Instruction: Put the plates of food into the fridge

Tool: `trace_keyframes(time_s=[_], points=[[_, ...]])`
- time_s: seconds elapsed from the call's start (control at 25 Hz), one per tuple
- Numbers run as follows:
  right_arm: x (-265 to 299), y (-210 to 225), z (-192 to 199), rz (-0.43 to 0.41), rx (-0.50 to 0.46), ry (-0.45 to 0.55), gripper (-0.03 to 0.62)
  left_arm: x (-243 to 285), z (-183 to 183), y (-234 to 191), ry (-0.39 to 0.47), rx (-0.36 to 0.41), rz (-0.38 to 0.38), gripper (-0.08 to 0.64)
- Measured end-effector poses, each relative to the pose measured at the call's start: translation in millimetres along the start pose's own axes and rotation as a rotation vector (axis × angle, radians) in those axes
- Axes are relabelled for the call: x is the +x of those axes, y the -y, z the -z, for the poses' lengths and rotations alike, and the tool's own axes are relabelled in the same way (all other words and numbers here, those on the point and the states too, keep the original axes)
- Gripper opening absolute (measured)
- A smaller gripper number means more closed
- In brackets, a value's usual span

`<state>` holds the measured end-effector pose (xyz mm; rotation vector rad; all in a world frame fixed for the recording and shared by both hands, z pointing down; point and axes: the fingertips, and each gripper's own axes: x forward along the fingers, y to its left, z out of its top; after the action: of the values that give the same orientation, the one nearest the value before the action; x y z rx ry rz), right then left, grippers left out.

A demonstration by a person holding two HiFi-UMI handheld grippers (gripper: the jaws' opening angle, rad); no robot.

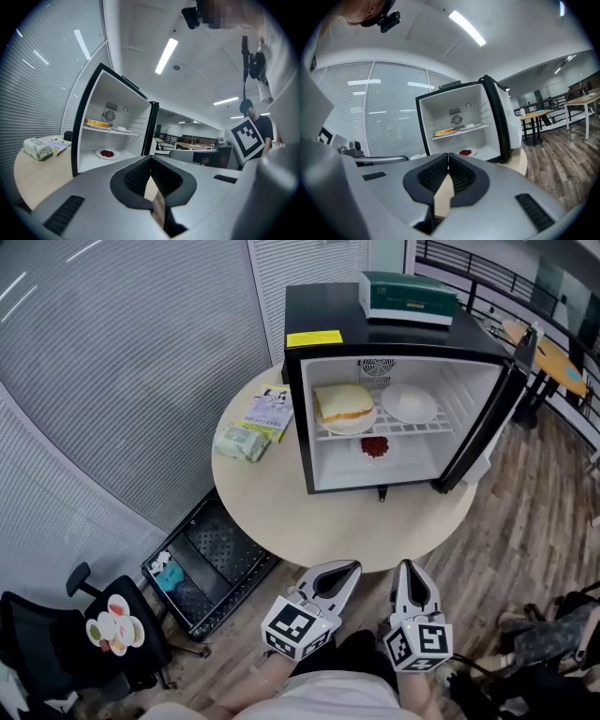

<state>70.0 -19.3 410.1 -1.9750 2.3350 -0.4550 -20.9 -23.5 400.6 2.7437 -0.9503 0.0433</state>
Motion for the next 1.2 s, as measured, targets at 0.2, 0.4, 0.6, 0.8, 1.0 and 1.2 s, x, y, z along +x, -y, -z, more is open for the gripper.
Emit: trace_keyframes(time_s=[0.2, 0.4, 0.6, 0.8, 1.0, 1.2], points=[[-2, 7, -9, -0.004, -0.004, 0.008, 0.008, 8, -6, 9, 0.026, 0.001, -0.001, 0.005], [-4, 15, -8, 0.0, 0.014, 0.012, 0.008, 15, -4, 17, 0.014, 0.014, 0.012, 0.005], [-3, 25, -11, 0.016, 0.021, 0.02, 0.008, 25, -5, 18, 0.009, 0.022, 0.025, 0.005], [-3, 34, -13, 0.035, 0.026, 0.026, 0.008, 35, -8, 22, 0.009, 0.032, 0.046, 0.005], [1, 37, -13, 0.027, 0.023, 0.021, 0.008, 42, -7, 23, 0.01, 0.035, 0.05, 0.005], [4, 37, -12, 0.022, 0.025, 0.014, 0.008, 46, -7, 21, 0.011, 0.034, 0.046, 0.005]])
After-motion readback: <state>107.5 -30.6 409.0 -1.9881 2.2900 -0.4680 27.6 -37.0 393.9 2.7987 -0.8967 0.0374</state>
